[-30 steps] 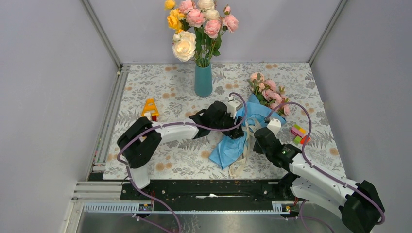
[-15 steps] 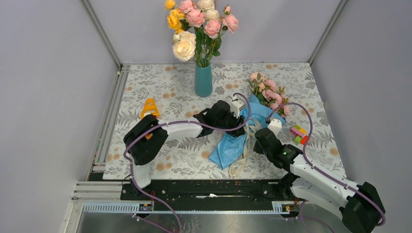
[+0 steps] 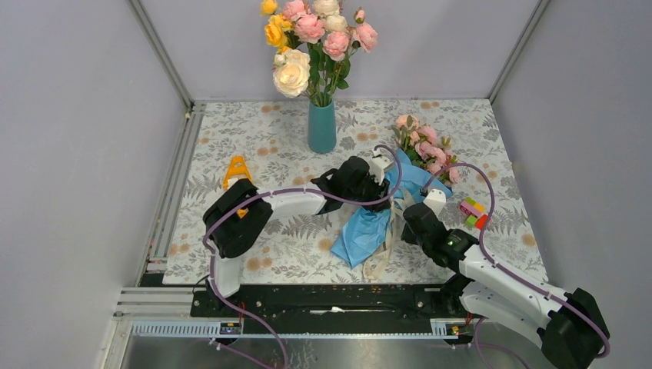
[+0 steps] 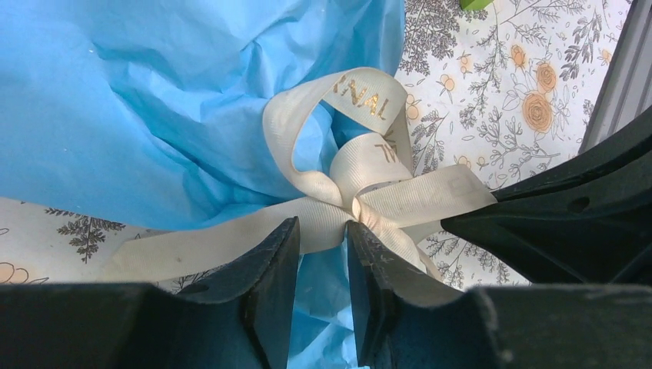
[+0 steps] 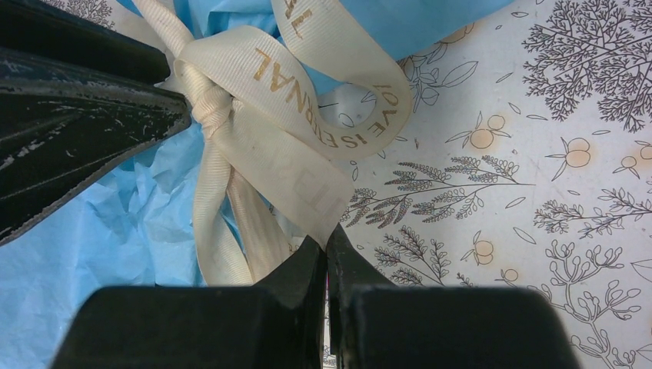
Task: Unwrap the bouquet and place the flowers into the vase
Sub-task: Untie the ribbon from the wrapping paper.
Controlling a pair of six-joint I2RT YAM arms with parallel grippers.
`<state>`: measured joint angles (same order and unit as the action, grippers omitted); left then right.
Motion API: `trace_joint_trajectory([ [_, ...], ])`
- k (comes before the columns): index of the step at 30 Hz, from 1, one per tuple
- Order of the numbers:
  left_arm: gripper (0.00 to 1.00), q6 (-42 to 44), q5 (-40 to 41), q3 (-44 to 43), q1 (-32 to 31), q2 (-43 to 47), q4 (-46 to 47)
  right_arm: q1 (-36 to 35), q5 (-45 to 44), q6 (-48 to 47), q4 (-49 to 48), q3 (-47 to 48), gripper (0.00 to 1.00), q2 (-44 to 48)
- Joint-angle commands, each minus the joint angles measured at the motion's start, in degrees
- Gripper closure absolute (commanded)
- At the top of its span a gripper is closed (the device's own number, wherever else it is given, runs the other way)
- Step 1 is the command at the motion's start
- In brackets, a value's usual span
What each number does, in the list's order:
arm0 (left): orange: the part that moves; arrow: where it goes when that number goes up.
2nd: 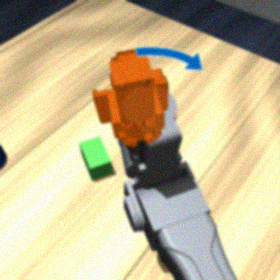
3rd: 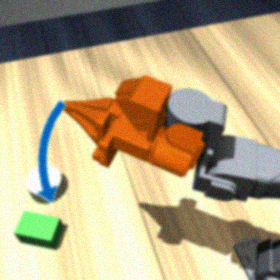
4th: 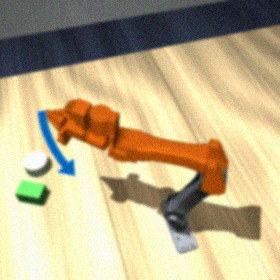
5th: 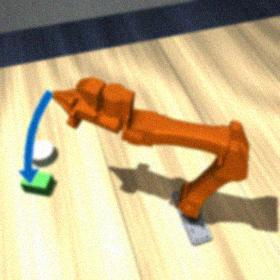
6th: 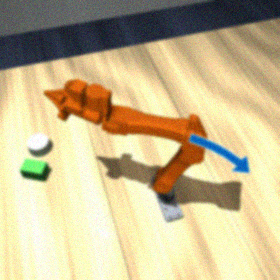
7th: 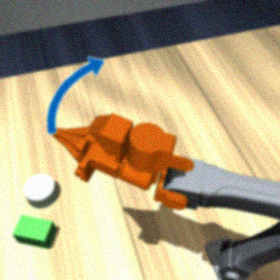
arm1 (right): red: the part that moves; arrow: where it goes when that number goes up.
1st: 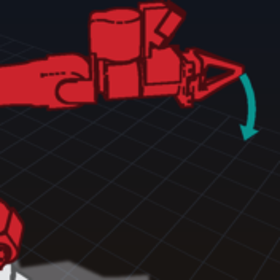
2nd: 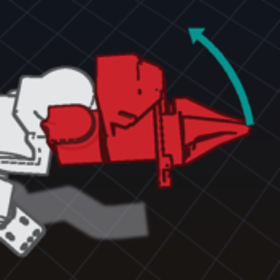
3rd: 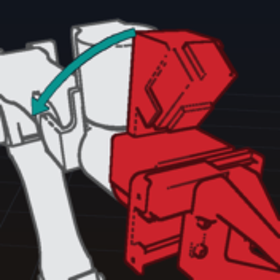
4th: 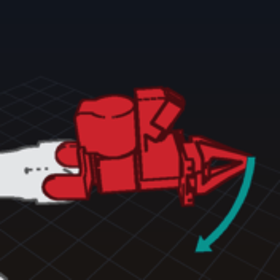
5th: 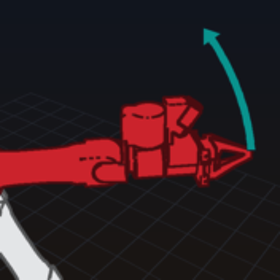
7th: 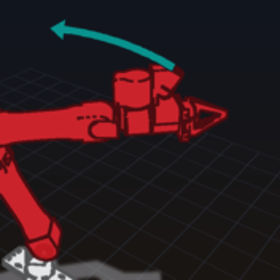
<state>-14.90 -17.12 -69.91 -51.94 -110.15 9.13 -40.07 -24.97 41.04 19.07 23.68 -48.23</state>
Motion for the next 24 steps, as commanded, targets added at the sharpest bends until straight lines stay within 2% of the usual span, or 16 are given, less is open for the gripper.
trace_joint_trajectory([
  [1, 0.66, 1.1, -1.2, -2.9, 0.0, -0.9, 1.7, 0.3, -2.0, 1.0, 0.6, -0.3, 1.00, 0.3],
  [3, 0.67, 1.3, -1.1, -3.0, 0.1, -1.1, 1.5, 0.3, -2.0, 1.0, 0.5, -0.3, 1.00, 0.3],
  [9, 0.89, 1.4, 0.0, -2.6, 0.1, 0.1, 1.0, 0.3, -2.0, 1.1, 0.6, -0.4, 1.00, 0.4],
  [13, 0.94, 1.2, 1.4, -2.1, 0.0, 1.8, 1.1, 0.3, -1.7, 1.0, -0.5, -0.8, 1.00, 0.2],
  [24, 0.95, 1.1, 3.5, 0.2, -0.2, 6.0, 0.9, 0.3, -2.4, 1.8, -0.6, -1.1, 1.00, 0.0],
])
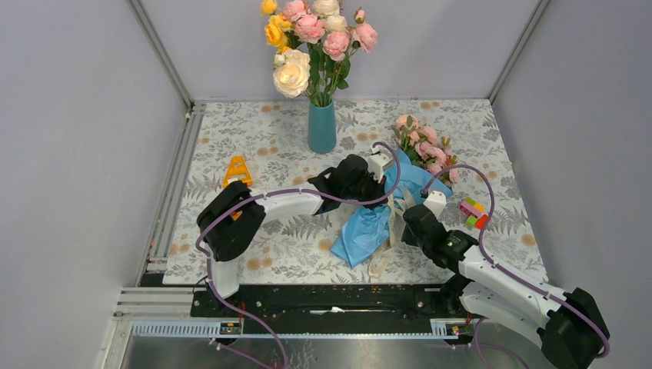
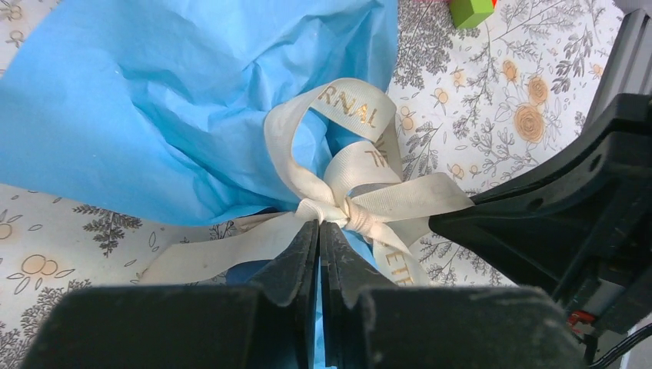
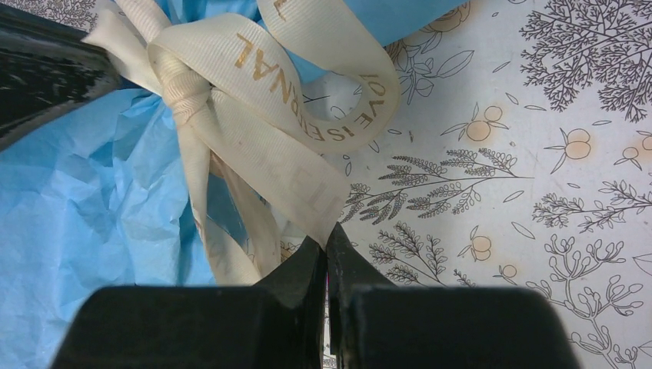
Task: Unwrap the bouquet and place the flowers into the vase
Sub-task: Untie the ribbon from the wrapping paper.
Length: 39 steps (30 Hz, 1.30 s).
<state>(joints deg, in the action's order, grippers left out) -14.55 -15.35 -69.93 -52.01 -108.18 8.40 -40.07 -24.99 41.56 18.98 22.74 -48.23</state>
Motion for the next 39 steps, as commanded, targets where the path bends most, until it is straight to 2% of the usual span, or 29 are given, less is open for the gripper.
trace_joint_trajectory([
  [1, 0.95, 0.7, 1.7, 0.2, -0.1, 4.1, 1.5, 0.3, -2.4, 1.4, -0.5, -0.2, 1.00, 0.0],
  [18, 1.00, -2.7, 2.7, 0.5, -0.2, 4.3, 1.1, 0.4, -2.1, 1.5, -3.0, -0.7, 1.00, -0.3],
  [24, 1.00, -7.5, 7.6, 1.5, 0.2, 4.9, 1.2, 5.1, 0.9, 3.0, -2.0, -0.2, 1.00, 0.1],
  [28, 1.00, -10.2, 6.8, 2.4, 0.4, 5.0, 3.0, 8.2, 3.7, 1.9, -1.9, 0.8, 1.00, -1.7],
  [39, 1.00, -13.4, 7.1, 3.7, 2.2, 5.4, 3.7, 10.0, 5.3, 1.1, -1.9, 1.4, 1.00, -2.3],
])
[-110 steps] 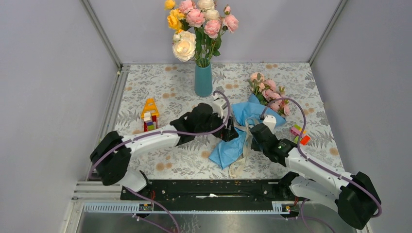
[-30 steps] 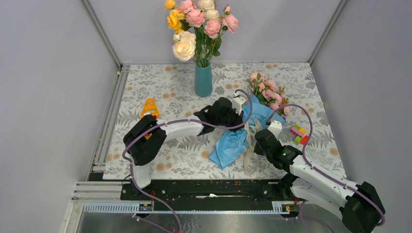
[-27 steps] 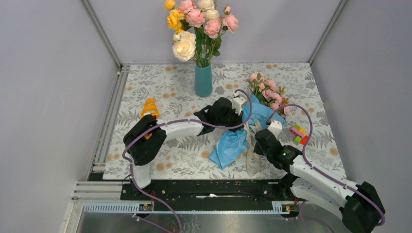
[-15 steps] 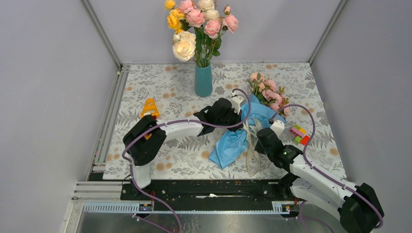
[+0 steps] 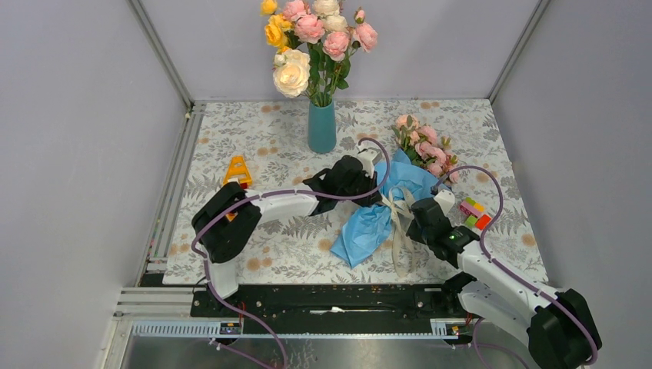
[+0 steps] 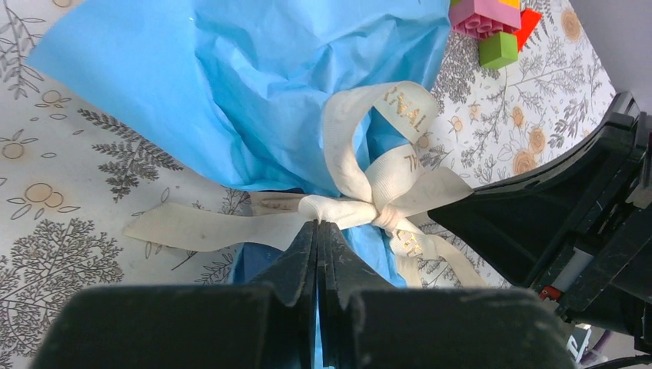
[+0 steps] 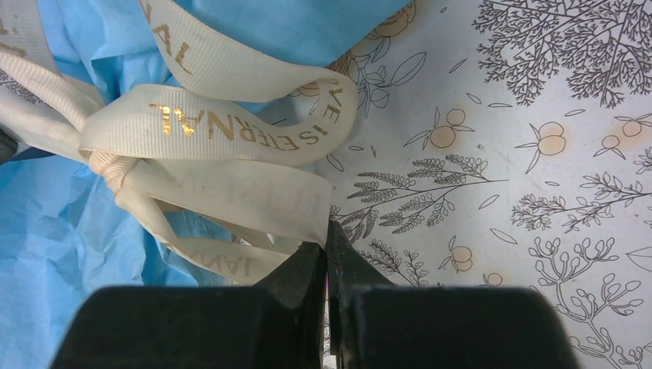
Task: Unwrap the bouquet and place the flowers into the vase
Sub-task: Untie the ribbon from the wrapping paper.
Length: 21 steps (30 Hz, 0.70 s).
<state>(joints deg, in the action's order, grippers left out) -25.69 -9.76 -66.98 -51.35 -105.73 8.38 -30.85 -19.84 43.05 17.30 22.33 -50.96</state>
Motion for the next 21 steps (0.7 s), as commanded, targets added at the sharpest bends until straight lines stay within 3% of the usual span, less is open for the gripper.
trace_joint_trajectory([
  [1, 1.00, -2.8, 1.1, 1.1, 2.0, 3.0, 4.1, 0.8, 0.1, -0.3, -0.1, 1.8, 1.00, 0.6],
  [21, 1.00, -3.6, 3.0, 3.7, 5.1, 4.7, 4.0, 4.7, -0.3, -1.0, 4.4, 2.8, 1.00, 1.4],
])
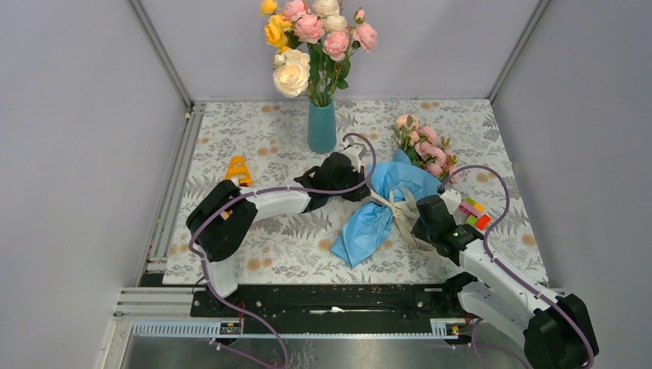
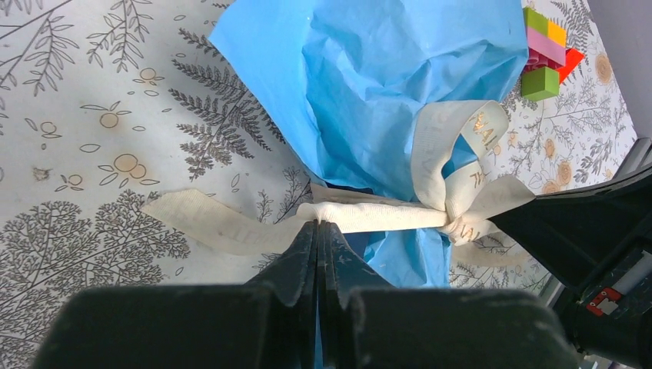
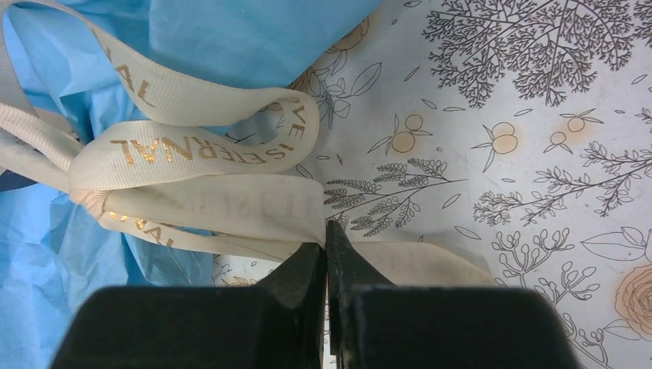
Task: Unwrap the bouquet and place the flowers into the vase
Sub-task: Untie the ribbon from the wrapping paper.
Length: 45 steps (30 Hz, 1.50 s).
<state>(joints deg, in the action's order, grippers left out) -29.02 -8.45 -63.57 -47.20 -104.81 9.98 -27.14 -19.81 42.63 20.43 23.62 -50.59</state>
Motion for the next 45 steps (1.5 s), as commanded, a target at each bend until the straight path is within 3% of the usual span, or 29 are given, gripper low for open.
trace_joint_trajectory([
  [1, 1.00, -0.3, 1.7, 0.4, 1.1, 3.9, 2.3, 1.1, -0.3, -0.6, 1.3, 1.3, 1.00, 1.2],
  [45, 1.00, -3.3, 8.2, 12.1, 9.1, 13.1, 1.8, 6.5, -1.7, 1.3, 3.8, 0.1, 1.00, 3.8],
])
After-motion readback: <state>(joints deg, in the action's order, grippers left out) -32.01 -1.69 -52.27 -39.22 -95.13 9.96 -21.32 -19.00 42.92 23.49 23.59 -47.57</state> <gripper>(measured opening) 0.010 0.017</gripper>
